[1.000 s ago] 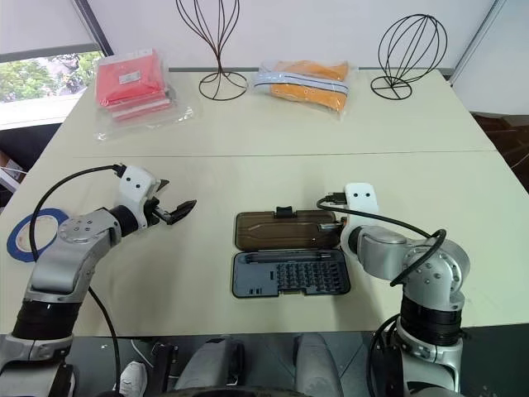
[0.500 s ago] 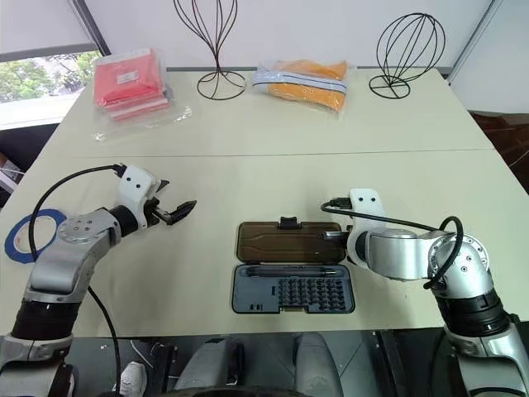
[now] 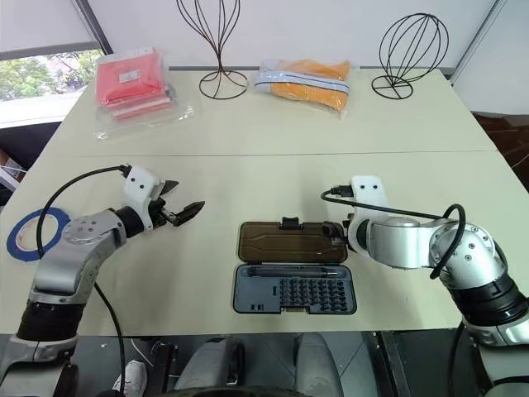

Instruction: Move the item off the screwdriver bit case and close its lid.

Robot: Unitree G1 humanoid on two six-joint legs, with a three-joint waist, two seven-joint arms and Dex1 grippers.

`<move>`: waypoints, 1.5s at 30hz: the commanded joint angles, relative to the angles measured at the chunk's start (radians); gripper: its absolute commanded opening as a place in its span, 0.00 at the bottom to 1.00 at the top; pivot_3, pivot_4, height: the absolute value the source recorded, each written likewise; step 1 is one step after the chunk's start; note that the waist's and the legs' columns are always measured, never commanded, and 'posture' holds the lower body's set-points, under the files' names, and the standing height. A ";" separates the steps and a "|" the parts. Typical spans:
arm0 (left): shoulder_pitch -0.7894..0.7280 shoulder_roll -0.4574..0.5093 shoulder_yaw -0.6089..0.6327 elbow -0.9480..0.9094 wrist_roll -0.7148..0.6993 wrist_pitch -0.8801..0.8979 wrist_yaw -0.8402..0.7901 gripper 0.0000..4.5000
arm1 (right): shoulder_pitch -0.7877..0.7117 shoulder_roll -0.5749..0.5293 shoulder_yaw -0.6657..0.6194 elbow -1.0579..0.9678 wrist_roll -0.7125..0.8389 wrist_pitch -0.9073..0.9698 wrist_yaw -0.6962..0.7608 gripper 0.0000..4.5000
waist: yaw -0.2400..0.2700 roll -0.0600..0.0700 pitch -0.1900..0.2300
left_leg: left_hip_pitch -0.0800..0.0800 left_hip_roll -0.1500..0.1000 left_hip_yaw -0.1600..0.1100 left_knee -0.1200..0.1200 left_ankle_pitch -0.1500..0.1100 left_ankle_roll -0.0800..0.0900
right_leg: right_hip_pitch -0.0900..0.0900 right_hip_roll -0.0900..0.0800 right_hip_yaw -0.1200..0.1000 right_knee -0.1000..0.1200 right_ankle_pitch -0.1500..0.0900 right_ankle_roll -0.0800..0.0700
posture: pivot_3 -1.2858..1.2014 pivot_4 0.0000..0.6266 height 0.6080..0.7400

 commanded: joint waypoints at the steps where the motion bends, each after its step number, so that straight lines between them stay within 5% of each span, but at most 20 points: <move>1: 0.014 0.025 0.029 -0.073 -0.078 0.001 -0.079 1.00 | -0.044 -0.025 -0.047 -0.024 -0.081 0.002 0.126 0.99 | 0.000 0.000 0.000 | 0.000 0.000 0.000 0.000 0.000 0.000 | 0.000 0.000 0.000 0.000 0.000 0.000 | 0.52 0.24 1.00; 7: 0.050 0.095 -0.013 -0.110 -0.162 -0.006 -0.254 0.94 | -0.077 0.006 -0.074 -0.059 -0.276 -0.011 0.363 1.00 | -0.001 0.000 0.000 | 0.000 0.000 0.000 0.000 0.000 0.000 | 0.000 0.000 0.000 0.000 0.000 0.000 | 0.52 0.24 1.00; 10: 0.049 0.120 -0.056 -0.102 -0.174 -0.033 -0.344 0.70 | -0.095 0.007 -0.052 -0.103 -0.492 -0.065 0.573 1.00 | 0.001 0.000 0.000 | 0.000 0.000 0.000 0.000 0.000 0.000 | 0.000 0.000 0.000 0.000 0.000 0.000 | 0.52 0.24 1.00; 16: 0.016 0.124 -0.154 -0.051 -0.180 -0.075 -0.505 0.02 | -0.068 0.034 -0.044 -0.088 -0.759 -0.123 0.845 1.00 | 0.000 0.000 0.000 | 0.000 -0.001 0.000 0.000 0.000 0.000 | 0.000 0.000 0.000 -0.001 0.000 0.000 | 0.52 0.24 1.00; 23: -0.005 0.106 -0.283 0.020 -0.129 -0.166 -0.640 0.02 | 0.002 0.058 -0.022 -0.090 -0.966 -0.132 1.072 1.00 | 0.000 0.000 0.000 | 0.000 -0.001 0.001 0.000 0.000 0.001 | 0.000 0.000 0.000 0.000 0.000 0.000 | 0.52 0.24 1.00; 34: -0.028 0.037 -0.380 0.072 -0.085 -0.232 -0.698 0.02 | 0.101 0.108 -0.059 -0.164 -1.077 -0.060 1.172 1.00 | 0.000 0.000 0.000 | 0.000 -0.002 0.000 0.001 0.000 0.001 | 0.000 0.000 0.000 0.000 0.000 0.000 | 0.52 0.24 1.00; 45: -0.006 0.016 -0.459 0.198 0.044 -0.384 -0.708 0.02 | 0.049 -0.017 -0.054 -0.086 -1.263 -0.121 1.433 1.00 | 0.001 0.001 -0.001 | 0.000 -0.002 0.001 0.001 0.000 0.001 | 0.000 0.000 0.000 0.000 0.000 0.000 | 0.52 0.24 1.00</move>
